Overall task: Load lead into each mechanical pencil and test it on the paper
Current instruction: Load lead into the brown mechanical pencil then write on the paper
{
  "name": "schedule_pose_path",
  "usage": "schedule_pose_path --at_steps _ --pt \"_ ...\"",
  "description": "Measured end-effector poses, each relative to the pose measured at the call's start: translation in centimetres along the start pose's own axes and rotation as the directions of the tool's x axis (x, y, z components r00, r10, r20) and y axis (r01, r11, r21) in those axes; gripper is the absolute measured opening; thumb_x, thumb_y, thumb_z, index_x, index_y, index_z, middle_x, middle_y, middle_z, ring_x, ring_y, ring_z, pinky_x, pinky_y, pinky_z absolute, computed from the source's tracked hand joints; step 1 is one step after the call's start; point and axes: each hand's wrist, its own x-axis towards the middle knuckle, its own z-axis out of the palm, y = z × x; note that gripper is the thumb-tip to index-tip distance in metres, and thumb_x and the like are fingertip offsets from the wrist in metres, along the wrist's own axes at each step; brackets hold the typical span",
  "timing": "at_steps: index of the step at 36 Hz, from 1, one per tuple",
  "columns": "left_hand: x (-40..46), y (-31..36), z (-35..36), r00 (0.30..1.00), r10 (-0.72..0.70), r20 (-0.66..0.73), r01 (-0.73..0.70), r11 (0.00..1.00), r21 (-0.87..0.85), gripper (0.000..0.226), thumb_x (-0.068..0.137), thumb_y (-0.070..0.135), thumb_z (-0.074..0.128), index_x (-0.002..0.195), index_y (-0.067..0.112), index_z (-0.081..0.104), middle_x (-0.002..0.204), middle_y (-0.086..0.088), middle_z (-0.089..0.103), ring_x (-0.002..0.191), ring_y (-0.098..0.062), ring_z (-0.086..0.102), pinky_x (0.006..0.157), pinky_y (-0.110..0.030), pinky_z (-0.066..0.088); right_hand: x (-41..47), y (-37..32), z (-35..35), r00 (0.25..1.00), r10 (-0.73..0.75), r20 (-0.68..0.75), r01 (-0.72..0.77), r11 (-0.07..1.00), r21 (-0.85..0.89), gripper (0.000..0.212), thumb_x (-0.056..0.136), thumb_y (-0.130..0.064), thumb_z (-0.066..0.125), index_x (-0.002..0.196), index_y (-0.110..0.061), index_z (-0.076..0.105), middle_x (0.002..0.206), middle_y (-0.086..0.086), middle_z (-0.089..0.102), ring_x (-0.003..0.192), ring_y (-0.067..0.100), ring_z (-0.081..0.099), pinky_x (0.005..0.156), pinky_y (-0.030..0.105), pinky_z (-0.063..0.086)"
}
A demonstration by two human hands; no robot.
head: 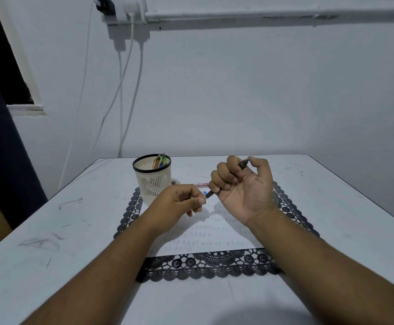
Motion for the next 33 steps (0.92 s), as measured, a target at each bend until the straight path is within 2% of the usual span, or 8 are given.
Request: schedule_pose_path --at_steps 5,17,22,28,33 --pt "0.04 0.23 0.08 1.0 0.003 0.015 -0.003 1.0 -0.029 0.009 0.097 0.009 0.068 0.089 0.008 0.072 0.076 -0.003 0.07 0.072 -0.016 0.062 0.071 -0.029 0.052 0.09 -0.18 0.02 0.998 0.006 0.056 -0.004 0.999 -0.037 0.035 0.085 -0.044 0.043 0.064 -0.02 0.028 0.063 0.0 0.02 0.059 0.017 0.024 0.061 0.033 0.027" --pt "-0.11 0.72 0.27 1.0 0.003 0.026 -0.001 0.997 -0.074 0.013 0.096 0.003 0.067 0.085 0.008 0.072 0.074 -0.004 0.07 0.07 -0.012 0.062 0.071 -0.023 0.053 0.11 -0.26 -0.1 0.997 0.018 0.07 -0.015 0.999 -0.045 0.034 0.085 -0.044 0.042 0.065 -0.02 0.028 0.063 0.0 0.02 0.059 0.018 0.022 0.06 0.033 0.029" --pt "-0.1 0.61 0.22 1.0 -0.006 0.019 0.008 0.997 -0.077 0.011 0.095 0.003 0.068 0.086 0.006 0.072 0.074 -0.003 0.07 0.07 -0.012 0.062 0.071 -0.022 0.053 0.17 -0.18 -0.02 0.998 0.026 0.065 -0.023 0.999 -0.038 0.034 0.084 -0.044 0.045 0.061 -0.02 0.037 0.063 0.001 0.02 0.061 0.019 0.019 0.061 0.034 0.027" --pt "-0.07 0.61 0.23 1.0 -0.007 0.022 0.009 0.997 -0.078 0.011 0.095 0.003 0.068 0.086 0.006 0.072 0.073 -0.003 0.07 0.07 -0.012 0.062 0.071 -0.022 0.053 0.17 -0.27 0.03 0.998 0.022 0.051 -0.02 0.999 -0.043 0.034 0.084 -0.044 0.042 0.065 -0.02 0.027 0.063 0.0 0.02 0.06 0.018 0.019 0.06 0.034 0.027" --pt "-0.06 0.53 0.29 1.0 -0.011 0.023 0.013 0.997 -0.076 0.01 0.095 0.003 0.068 0.086 0.006 0.072 0.073 -0.003 0.07 0.07 -0.013 0.062 0.071 -0.023 0.053 0.16 -0.29 0.01 0.998 0.021 0.058 -0.019 0.999 -0.03 0.034 0.084 -0.044 0.043 0.061 -0.02 0.037 0.063 0.0 0.02 0.06 0.018 0.019 0.06 0.033 0.028"
